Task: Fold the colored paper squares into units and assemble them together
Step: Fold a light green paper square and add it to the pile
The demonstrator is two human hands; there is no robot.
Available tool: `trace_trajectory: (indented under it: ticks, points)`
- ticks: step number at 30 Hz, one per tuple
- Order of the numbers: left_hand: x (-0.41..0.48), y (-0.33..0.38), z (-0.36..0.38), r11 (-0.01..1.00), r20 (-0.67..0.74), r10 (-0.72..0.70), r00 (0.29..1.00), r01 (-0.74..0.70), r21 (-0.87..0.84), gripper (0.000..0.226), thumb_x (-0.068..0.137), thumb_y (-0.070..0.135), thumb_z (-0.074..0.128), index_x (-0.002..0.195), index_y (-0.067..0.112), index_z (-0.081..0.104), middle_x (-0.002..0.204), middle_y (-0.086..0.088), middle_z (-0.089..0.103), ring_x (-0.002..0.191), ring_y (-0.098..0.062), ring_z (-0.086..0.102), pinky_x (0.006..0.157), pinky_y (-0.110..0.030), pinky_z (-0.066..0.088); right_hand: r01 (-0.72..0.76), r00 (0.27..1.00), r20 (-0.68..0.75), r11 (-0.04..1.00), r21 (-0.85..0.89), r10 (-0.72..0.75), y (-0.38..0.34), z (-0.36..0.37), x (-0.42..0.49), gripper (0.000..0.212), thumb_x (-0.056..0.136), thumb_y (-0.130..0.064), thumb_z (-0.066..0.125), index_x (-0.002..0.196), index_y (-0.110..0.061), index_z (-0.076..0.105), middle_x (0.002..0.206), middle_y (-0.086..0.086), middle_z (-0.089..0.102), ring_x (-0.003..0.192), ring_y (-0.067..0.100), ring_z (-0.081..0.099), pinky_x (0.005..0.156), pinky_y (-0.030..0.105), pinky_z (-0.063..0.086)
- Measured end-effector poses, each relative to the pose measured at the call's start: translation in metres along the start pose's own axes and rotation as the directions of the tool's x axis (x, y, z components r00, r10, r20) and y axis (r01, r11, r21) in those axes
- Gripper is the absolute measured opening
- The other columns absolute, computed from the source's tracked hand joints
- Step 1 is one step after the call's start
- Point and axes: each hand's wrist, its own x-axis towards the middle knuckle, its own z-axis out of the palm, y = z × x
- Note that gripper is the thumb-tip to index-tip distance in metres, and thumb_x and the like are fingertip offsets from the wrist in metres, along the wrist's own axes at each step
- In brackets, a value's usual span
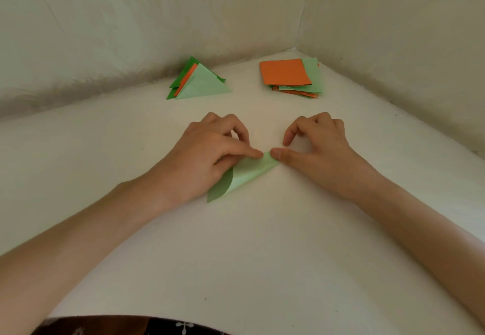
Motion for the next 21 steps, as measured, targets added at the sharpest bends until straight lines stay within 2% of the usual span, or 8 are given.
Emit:
trace_trajectory:
  ticks: [4,6,8,10,13,18,21]
  points:
    - [-0.003,-0.001,0.000,0.997,0.032,0.044,0.999,-0.045,0.057,0.040,0.086,0.033,0.036,0.107,0.034,0.071,0.095,0.009,0.057,0.081,-0.001,0.028,0.074,-0.019,0.026,0.045,0.997,-0.054,0.991,-0.123,-0.052,0.009,-0.004,0.001,0.011,0.091,-0.031,0.055,0.101,-0.029,0.054,0.110,-0.002,0.036,0.113,0.018,0.029,0.098,0.026,0.023]
    - [-0.006,0.000,-0.001,0.993,0.019,0.048,0.999,-0.050,0.105,0.042,0.086,0.031,0.036,0.109,0.031,0.071,0.095,0.006,0.058,0.081,-0.003,0.028,0.070,-0.026,0.026,0.184,0.957,-0.181,0.956,-0.230,-0.228,0.014,-0.005,-0.002,0.020,0.091,-0.011,0.054,0.107,-0.021,0.060,0.115,0.004,0.043,0.114,0.022,0.034,0.099,0.030,0.027]
    - [-0.008,0.004,-0.001,0.984,-0.005,0.048,0.999,-0.046,0.171,0.044,0.085,0.027,0.034,0.110,0.026,0.071,0.093,0.004,0.059,0.082,-0.007,0.033,0.073,-0.030,0.026,0.357,0.866,-0.243,0.881,-0.310,-0.437,0.013,-0.005,-0.005,0.037,0.082,0.005,0.045,0.108,-0.013,0.065,0.112,0.009,0.054,0.107,0.023,0.039,0.093,0.031,0.034]
    - [-0.010,0.008,-0.001,0.979,-0.022,0.032,0.999,-0.027,0.203,0.045,0.085,0.026,0.033,0.109,0.023,0.071,0.092,0.003,0.059,0.083,-0.011,0.036,0.073,-0.031,0.027,0.452,0.822,-0.210,0.830,-0.327,-0.530,0.011,-0.001,-0.005,0.053,0.076,0.006,0.032,0.111,-0.011,0.067,0.109,0.008,0.060,0.104,0.022,0.040,0.089,0.034,0.037]
    - [-0.011,0.011,0.000,0.984,-0.017,0.012,1.000,-0.008,0.179,0.045,0.086,0.029,0.034,0.110,0.022,0.071,0.092,0.004,0.058,0.084,-0.011,0.035,0.073,-0.031,0.028,0.509,0.819,-0.093,0.793,-0.335,-0.566,0.011,0.003,-0.002,0.066,0.072,-0.005,0.018,0.116,-0.010,0.066,0.111,0.006,0.062,0.106,0.022,0.040,0.091,0.039,0.040]
    - [-0.012,0.010,0.000,0.983,-0.007,0.015,1.000,-0.013,0.182,0.046,0.086,0.031,0.033,0.112,0.023,0.070,0.094,0.005,0.055,0.081,-0.005,0.025,0.075,-0.030,0.027,0.588,0.754,0.037,0.648,-0.484,-0.656,0.016,0.002,-0.005,0.063,0.073,-0.004,0.022,0.113,-0.015,0.069,0.115,0.005,0.063,0.109,0.027,0.039,0.093,0.043,0.040]
    - [-0.013,0.009,-0.001,0.987,0.013,0.017,1.000,-0.019,0.162,0.048,0.086,0.032,0.031,0.115,0.023,0.068,0.095,0.006,0.054,0.081,-0.005,0.024,0.076,-0.027,0.025,0.659,0.697,0.086,0.587,-0.471,-0.712,0.010,-0.001,-0.012,0.063,0.074,-0.001,0.022,0.113,-0.018,0.070,0.119,0.007,0.061,0.111,0.029,0.040,0.095,0.043,0.038]
